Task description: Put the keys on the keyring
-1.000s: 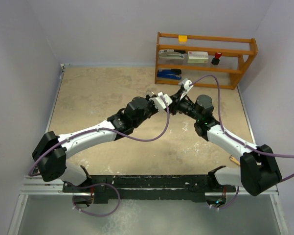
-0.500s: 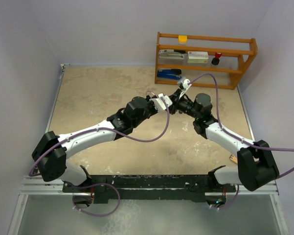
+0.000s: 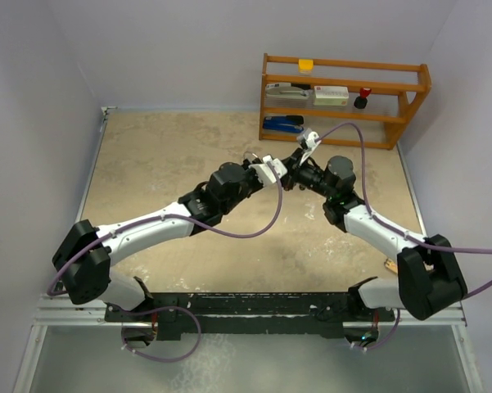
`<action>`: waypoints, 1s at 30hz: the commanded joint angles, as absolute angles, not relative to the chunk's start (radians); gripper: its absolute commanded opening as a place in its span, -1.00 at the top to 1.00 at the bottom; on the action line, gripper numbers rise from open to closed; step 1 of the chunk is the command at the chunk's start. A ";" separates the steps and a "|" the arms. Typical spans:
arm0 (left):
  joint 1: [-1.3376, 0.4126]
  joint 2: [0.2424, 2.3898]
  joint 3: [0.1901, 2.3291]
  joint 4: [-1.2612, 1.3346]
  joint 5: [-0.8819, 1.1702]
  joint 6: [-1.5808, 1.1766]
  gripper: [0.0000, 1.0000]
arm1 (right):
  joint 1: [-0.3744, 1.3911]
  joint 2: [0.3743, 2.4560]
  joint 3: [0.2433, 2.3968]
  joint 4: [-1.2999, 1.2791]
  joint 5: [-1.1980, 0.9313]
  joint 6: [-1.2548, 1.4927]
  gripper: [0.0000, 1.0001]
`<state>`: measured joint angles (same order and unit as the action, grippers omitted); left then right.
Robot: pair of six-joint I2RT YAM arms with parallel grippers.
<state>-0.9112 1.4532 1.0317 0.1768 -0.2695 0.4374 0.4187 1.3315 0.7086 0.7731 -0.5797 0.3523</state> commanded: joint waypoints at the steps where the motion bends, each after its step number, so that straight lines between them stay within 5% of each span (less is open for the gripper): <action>1: -0.923 1.412 1.035 0.308 -0.361 0.387 0.73 | 0.423 1.278 0.720 0.811 -0.530 0.319 1.00; 7: -0.922 1.396 1.001 0.388 -0.512 0.358 0.36 | 0.423 1.254 0.706 0.782 -0.499 0.285 1.00; 22: -0.907 1.385 0.975 0.411 -0.559 0.303 0.35 | 0.423 1.246 0.694 0.767 -0.503 0.260 1.00; 30: -0.850 1.297 0.804 0.558 -0.295 0.232 0.42 | 0.423 1.230 0.695 0.774 -0.536 0.261 1.00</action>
<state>-0.8864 1.3678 0.8925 0.4023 -0.4442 0.2958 0.4198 1.2758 0.6949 0.7326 -0.5163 0.2764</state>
